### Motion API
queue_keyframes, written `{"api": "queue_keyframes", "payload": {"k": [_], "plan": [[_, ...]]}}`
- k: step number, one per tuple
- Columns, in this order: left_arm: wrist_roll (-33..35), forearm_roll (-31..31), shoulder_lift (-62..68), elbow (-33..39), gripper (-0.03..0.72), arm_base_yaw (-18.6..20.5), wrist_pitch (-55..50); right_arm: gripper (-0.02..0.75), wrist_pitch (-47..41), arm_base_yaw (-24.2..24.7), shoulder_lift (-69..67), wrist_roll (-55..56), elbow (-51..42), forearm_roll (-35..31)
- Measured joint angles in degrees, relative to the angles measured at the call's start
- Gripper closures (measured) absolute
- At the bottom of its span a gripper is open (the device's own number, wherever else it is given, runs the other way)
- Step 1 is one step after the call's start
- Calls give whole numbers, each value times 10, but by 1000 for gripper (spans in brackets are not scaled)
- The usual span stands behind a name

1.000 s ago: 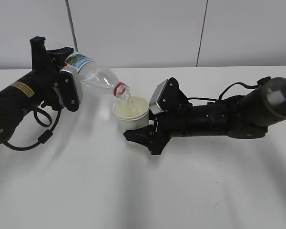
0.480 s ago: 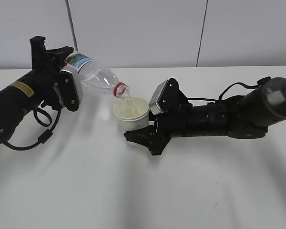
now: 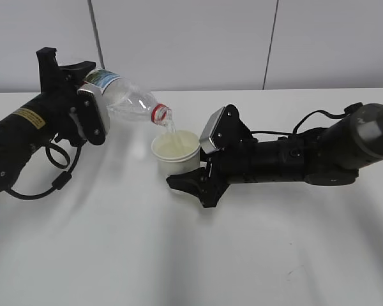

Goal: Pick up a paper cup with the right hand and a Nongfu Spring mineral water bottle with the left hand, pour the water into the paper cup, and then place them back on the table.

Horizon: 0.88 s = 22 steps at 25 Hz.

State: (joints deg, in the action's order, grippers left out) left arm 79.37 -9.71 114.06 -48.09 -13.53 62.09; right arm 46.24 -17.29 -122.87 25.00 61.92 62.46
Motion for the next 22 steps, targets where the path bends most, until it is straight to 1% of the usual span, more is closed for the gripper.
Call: {"api": "queue_keyframes", "payload": {"k": [5, 10, 12, 17, 20, 22], "plan": [[-71, 26, 0, 3, 318, -13, 2, 213, 25, 0, 0, 0, 0, -19], [-154, 36, 0, 21, 318, -37, -1, 213, 39, 0, 0, -27, 0, -66], [-199, 48, 0, 25, 318, -41, -3, 213, 40, 0, 0, -37, 0, -80], [-381, 85, 0, 25, 318, -46, -4, 213, 40, 0, 0, -57, 0, -125], [-497, 97, 0, 25, 318, -46, -4, 213, 40, 0, 0, -82, 0, -171], [-566, 94, 0, 25, 318, -46, -10, 213, 40, 0, 0, -104, 0, -210]]}}
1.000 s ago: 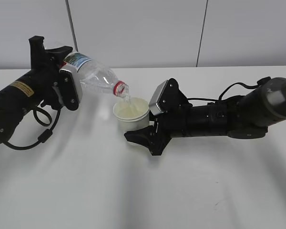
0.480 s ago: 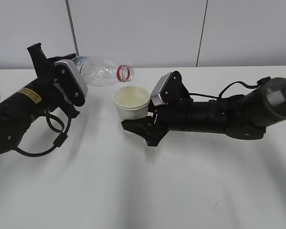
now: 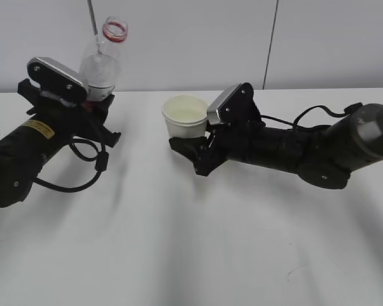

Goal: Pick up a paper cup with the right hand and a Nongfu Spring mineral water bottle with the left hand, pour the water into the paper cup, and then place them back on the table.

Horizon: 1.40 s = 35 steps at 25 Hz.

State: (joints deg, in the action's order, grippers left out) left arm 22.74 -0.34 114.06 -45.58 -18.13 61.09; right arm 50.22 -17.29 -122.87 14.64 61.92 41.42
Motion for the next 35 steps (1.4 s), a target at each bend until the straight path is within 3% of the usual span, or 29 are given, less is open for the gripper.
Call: {"api": "queue_keyframes", "payload": {"k": [7, 20, 35], "plan": [[-141, -40, 0, 0, 318, 0, -33, 213, 0, 0, 0, -51, 0, -142], [-252, -104, 44, 0, 318, 0, 14, 213, 2, 0, -14, -124, 0, -349], [-271, -134, 97, 0, 319, 0, 23, 213, 20, 9, -74, -146, 0, -414]]}}
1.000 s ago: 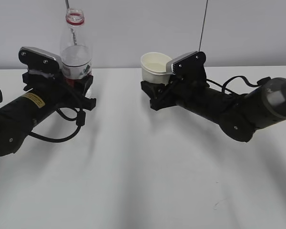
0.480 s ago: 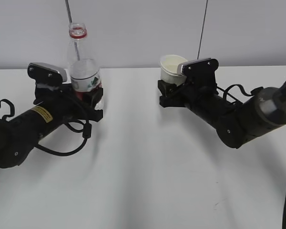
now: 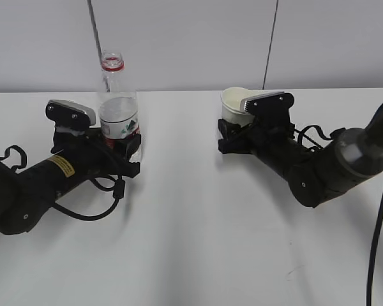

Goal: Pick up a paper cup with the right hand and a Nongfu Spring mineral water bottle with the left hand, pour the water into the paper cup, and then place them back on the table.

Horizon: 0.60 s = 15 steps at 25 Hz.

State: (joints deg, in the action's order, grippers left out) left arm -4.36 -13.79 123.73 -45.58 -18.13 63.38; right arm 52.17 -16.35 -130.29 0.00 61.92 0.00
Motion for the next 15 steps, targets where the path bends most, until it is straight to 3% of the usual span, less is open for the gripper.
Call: {"api": "queue_keyframes", "payload": {"k": [8, 15], "plan": [[-2, -15, 13, 0, 319, 0, 12, 213, 0, 7, -18, 0, 0, 0], [-22, -31, 13, 0, 321, 0, 12, 213, -2, 7, -18, 0, 0, 41]]}}
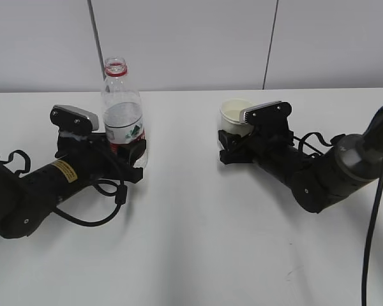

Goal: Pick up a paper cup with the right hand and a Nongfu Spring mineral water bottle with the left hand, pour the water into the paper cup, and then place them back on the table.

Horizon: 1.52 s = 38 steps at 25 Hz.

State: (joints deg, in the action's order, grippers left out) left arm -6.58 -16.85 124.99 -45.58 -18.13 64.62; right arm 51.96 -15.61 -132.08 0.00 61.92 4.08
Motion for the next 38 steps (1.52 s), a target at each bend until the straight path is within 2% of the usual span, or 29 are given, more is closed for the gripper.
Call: {"api": "queue_keyframes", "payload": {"k": [22, 24, 27, 30, 35, 38], "plan": [[-11, -53, 0, -1, 321, 0, 1, 212, -13, 0, 0, -3, 0, 16], [-11, -53, 0, -1, 298, 0, 1, 201, -13, 0, 0, -3, 0, 21], [-11, -53, 0, -1, 244, 0, 1, 136, -14, 0, 0, -3, 0, 33], [-12, -53, 0, -1, 225, 0, 0, 92, -23, 0, 0, -3, 0, 37], [-12, -51, 0, -1, 212, 0, 1, 83, -29, 0, 0, -3, -10, 32], [-12, -51, 0, -1, 178, 0, 5, 83, -29, 0, 11, 0, -37, 17]]}}
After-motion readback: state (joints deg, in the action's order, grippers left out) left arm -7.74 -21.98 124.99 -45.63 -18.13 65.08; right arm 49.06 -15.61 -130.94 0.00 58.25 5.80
